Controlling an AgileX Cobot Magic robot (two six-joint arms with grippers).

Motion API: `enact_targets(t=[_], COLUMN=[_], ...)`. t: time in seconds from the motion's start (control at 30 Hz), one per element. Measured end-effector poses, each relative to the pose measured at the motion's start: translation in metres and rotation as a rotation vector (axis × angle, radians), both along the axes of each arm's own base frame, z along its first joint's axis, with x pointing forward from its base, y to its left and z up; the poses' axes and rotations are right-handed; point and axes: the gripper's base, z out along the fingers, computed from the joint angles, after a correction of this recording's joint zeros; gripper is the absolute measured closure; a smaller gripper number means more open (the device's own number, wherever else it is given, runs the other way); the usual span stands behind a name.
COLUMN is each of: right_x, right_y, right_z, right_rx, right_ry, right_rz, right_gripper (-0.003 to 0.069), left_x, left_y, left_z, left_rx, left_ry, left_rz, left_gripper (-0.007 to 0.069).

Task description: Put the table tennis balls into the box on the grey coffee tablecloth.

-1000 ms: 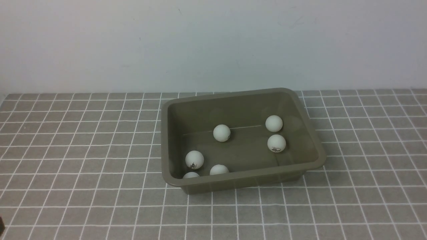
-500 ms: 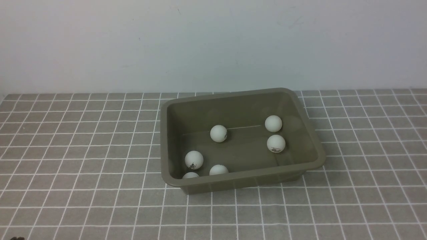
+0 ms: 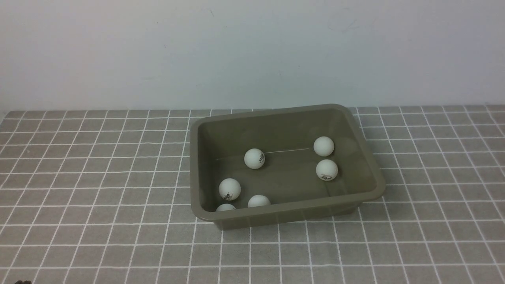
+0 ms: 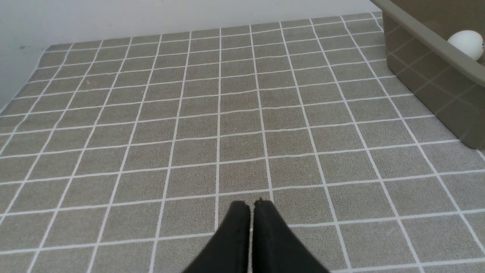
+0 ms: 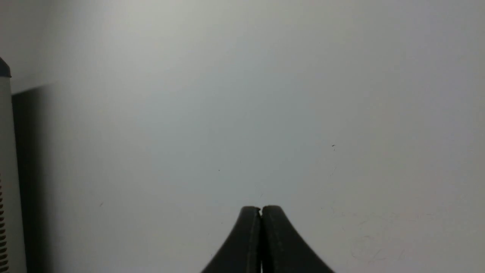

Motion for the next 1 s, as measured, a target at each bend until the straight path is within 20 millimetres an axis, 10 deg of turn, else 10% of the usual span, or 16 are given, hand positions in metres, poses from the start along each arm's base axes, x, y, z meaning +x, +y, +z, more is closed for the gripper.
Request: enact_targets(t=[0.73,1.0], right_x=[0.003,0.031], right_y=[0.004,0.004], right_z=[-0.011,-0.085], right_rx=[-0.113,-0.293], right_ry=[0.087,0.374], right_rz=[0.005,-0.288], right_gripper=[0.0673,0.0673], left_x=[0.0,0.0], left_y=[0.0,0.0], left_z=[0.0,0.0], left_rx=[0.0,0.0], left_ry=[0.0,0.0], left_rz=[0.0,0.0], left_gripper=[0.0629,0.0629])
